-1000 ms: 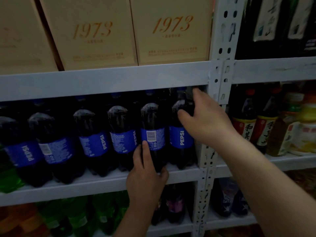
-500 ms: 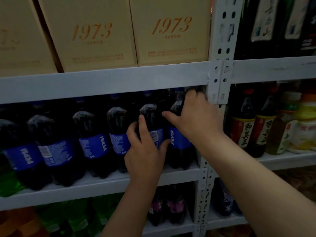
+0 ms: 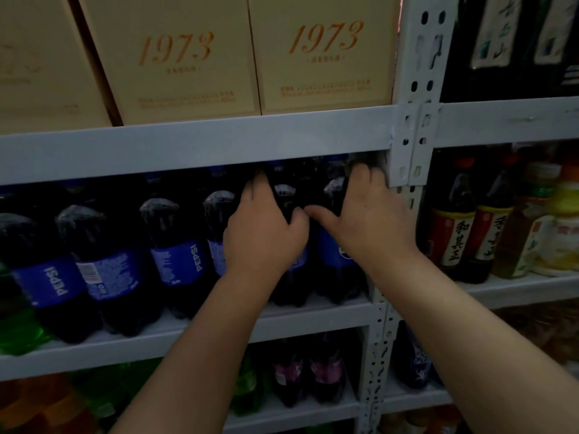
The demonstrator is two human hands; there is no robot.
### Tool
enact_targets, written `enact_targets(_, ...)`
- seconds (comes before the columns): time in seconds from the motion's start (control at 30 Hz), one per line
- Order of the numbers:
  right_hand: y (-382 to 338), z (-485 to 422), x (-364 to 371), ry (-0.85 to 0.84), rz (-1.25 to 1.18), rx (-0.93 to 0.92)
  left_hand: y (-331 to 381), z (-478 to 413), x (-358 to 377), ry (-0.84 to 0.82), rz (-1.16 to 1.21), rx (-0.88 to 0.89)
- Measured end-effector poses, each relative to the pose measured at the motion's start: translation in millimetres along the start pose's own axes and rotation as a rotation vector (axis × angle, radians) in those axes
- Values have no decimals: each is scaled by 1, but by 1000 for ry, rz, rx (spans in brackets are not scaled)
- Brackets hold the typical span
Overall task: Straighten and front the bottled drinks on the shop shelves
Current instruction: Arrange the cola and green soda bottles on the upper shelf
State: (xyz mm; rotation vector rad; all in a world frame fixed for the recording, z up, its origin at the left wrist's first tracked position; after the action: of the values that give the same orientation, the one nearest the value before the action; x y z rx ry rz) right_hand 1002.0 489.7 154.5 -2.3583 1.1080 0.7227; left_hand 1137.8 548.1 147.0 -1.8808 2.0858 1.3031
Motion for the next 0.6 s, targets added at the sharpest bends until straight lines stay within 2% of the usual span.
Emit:
enact_targets(0.13, 15, 6, 0, -173, -222, -99, 6, -18, -4, -35, -26, -34)
enact_targets(0.2, 20, 4, -4, -202, -267, -117, 8, -22, -8, -57, -88, -38)
enact_targets(0.33, 21, 3, -7, -141, -225, -108, 7, -29, -16, -102, -63, 42)
enact_targets(0.4, 22, 6, -7, -105, -185, -117, 6, -33, -22, -205, -18, 48)
enact_targets(0.5, 25, 10, -8, -92, -166, -130, 2, -40, -29, -484, 249, -113)
enact_targets(0.53, 26, 10, -9, -95, -160, -130, 2, -39, -31, -531, 326, -174)
enact_targets(0.6, 25, 10, -10, -93, -157, -127, 4, -36, -29, -450, 294, -194)
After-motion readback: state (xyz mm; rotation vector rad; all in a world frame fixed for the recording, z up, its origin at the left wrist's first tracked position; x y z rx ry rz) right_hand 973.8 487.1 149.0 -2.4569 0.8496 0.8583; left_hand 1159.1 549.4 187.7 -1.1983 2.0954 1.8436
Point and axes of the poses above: each hand's wrist, its own z-axis away from the middle knuckle, its own x-axis out of the palm, y = z × x, the point moved 1 cm from there along -z, towards the middle knuckle, and after that the axes turned 6 degrees about -x, right-handed, at the moved point
